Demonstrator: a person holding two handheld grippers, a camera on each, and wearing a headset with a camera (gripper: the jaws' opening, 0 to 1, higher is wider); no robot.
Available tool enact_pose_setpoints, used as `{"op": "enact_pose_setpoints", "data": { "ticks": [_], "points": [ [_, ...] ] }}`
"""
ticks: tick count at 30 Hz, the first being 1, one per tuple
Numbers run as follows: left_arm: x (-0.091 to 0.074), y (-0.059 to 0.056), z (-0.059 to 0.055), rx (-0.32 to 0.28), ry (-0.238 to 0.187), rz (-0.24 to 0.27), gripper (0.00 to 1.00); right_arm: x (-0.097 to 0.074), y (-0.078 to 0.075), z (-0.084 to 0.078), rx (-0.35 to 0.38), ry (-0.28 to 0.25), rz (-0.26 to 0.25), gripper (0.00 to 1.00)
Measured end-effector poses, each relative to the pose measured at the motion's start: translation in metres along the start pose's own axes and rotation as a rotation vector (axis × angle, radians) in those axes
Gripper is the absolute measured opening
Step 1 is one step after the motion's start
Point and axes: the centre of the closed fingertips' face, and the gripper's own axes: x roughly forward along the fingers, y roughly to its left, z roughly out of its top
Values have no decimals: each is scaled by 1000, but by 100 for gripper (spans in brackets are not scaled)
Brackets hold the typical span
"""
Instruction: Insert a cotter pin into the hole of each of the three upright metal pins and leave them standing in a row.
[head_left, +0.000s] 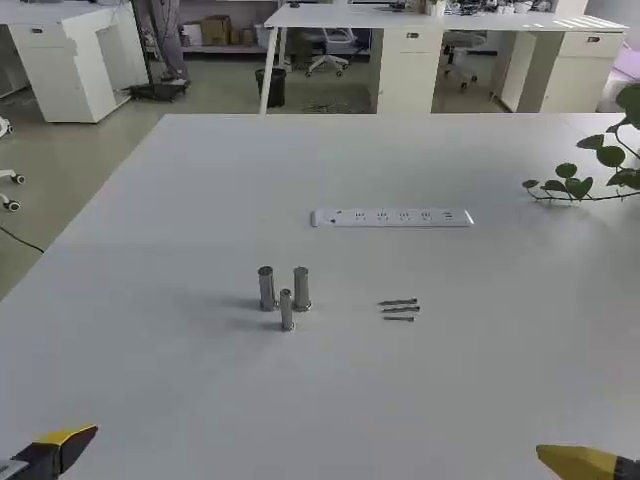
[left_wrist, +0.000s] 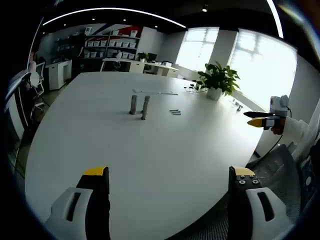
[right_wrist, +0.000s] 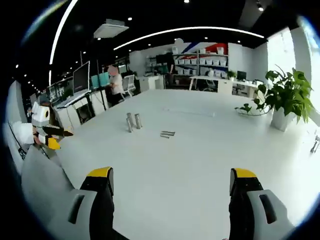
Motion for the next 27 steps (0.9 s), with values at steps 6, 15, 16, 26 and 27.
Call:
{"op": "enact_pose_setpoints", "data": {
  "ticks": [6,15,16,26,27],
  "points": [
    [-4,11,7,-14,-38,45,99,-1,2,-2,-2,11,-3,98],
    [-5,10,1,-15,-9,46,99,-3,4,0,-15,17,2,97],
    [-4,10,0,-15,-4,47,99,-3,4,-1,-16,20,0,97],
    [0,9,-2,22,23,46,99,-2,4,-11,-23,61,8,96],
    [1,12,-5,28,39,60,99,-1,4,-10,-31,61,7,96]
  ]
}}
